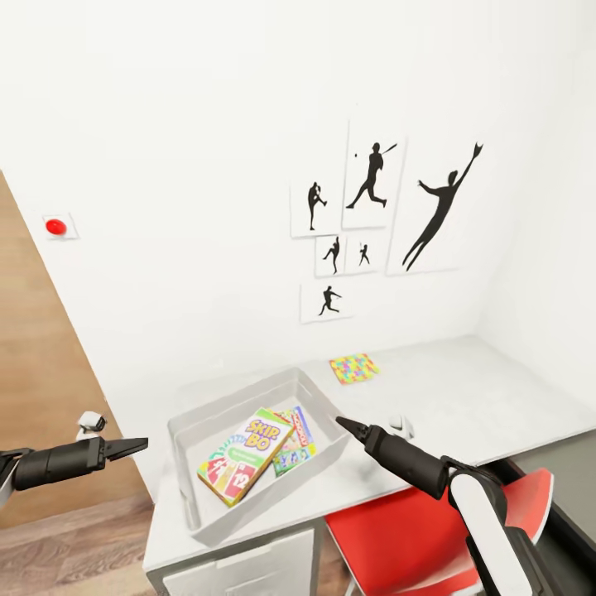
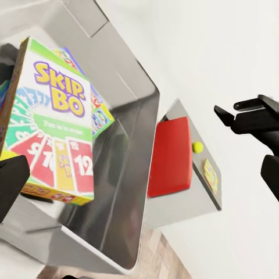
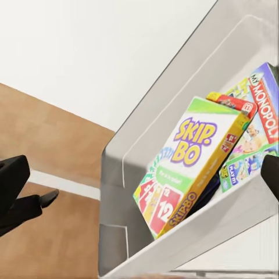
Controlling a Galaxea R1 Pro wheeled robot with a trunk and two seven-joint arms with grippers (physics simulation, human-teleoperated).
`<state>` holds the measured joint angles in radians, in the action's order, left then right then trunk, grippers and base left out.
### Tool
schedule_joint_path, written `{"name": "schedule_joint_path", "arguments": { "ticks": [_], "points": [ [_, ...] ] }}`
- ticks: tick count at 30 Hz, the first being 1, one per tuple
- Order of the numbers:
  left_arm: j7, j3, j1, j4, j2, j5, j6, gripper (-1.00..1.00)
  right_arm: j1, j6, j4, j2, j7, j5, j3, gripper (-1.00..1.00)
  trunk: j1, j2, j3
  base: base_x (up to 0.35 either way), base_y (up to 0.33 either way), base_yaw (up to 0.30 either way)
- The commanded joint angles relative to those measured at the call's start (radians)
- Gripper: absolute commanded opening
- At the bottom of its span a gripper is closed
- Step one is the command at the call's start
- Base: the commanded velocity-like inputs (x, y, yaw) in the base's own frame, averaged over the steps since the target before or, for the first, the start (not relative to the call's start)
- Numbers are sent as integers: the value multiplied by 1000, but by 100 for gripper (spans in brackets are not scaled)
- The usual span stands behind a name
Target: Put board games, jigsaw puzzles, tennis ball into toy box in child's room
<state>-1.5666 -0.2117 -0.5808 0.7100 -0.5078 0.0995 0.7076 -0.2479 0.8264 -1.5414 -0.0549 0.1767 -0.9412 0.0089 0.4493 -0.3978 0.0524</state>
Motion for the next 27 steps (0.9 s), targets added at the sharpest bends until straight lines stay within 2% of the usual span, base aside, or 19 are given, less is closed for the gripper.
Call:
{"name": "schedule_joint_path", "arguments": {
  "ticks": [1, 7, 13, 19, 22, 24, 27],
  "points": [
    [-4, 0, -1, 0, 0, -1, 11, 100, -1, 2, 0, -1, -1, 4, 0, 100, 1, -2, 1, 0, -284, 241],
    [-4, 0, -2, 0, 0, -1, 11, 100, -1, 3, -1, 2, -51, 4, 1, 100, 1, -2, -3, 0, -288, 238],
    [-4, 0, -2, 0, 0, -1, 11, 100, -1, 4, -2, 3, -58, 4, 0, 100, 1, -2, -5, 0, -263, 86],
    [-4, -4, -2, 7, -6, 0, 13, 100, -1, 3, -21, 2, -62, 5, -1, 100, 1, -2, -5, 0, -63, 11],
    [-4, -13, -8, 41, -20, 0, 46, 100, -7, 23, -39, -6, -93, 4, -8, 100, 1, -2, -5, 0, -12, 2],
    [-4, -27, -15, 103, -46, -3, 129, 100, -55, 96, -52, -22, -136, 3, -17, 100, 1, -2, -5, 0, -4, 1],
    [-4, -34, -19, 179, -59, -5, 204, 100, -157, 175, -61, -36, -174, 2, -31, 100, 1, -2, -5, 0, -2, 0]
  ]
}}
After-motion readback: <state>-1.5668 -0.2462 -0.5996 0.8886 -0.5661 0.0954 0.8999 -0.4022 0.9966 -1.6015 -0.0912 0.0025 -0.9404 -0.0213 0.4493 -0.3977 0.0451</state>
